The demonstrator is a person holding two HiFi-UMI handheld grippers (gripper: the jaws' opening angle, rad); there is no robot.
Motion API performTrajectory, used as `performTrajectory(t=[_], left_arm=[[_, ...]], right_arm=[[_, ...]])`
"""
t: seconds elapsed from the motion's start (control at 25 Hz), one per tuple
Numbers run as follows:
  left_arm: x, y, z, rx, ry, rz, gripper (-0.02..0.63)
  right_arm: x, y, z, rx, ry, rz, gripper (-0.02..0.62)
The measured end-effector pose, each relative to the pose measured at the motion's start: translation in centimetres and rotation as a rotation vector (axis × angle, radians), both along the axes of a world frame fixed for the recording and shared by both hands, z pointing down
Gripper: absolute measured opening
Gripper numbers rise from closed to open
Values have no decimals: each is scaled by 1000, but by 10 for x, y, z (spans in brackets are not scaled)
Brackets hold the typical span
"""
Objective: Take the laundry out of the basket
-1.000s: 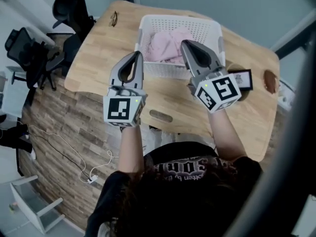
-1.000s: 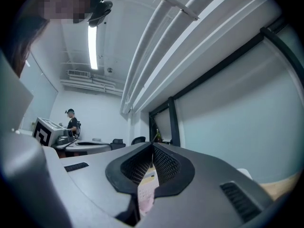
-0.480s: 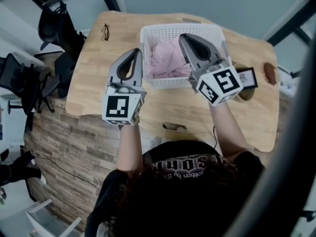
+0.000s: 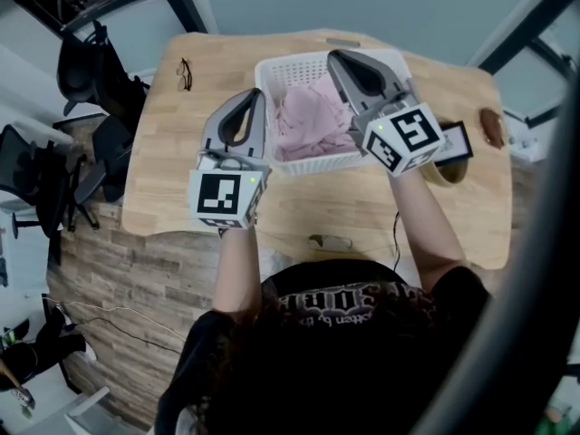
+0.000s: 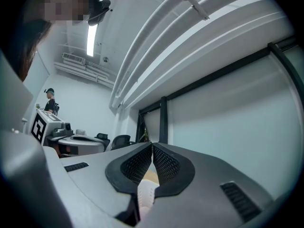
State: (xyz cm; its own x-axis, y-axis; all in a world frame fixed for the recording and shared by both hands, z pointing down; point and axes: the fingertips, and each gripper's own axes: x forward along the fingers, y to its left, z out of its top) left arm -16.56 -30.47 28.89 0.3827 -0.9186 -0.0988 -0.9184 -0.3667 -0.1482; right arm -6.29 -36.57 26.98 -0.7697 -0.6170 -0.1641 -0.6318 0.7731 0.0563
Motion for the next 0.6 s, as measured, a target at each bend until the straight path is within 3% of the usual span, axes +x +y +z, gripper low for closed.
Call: performTrajectory(t=[0.32, 0.6], left_arm=[[-2, -21, 3, -3, -6, 28, -3], [-9, -30, 11, -25, -10, 33, -3]], right_arm=[[-17, -16, 30, -2, 56, -159, 35], [-42, -20, 76, -91, 158, -290, 206]])
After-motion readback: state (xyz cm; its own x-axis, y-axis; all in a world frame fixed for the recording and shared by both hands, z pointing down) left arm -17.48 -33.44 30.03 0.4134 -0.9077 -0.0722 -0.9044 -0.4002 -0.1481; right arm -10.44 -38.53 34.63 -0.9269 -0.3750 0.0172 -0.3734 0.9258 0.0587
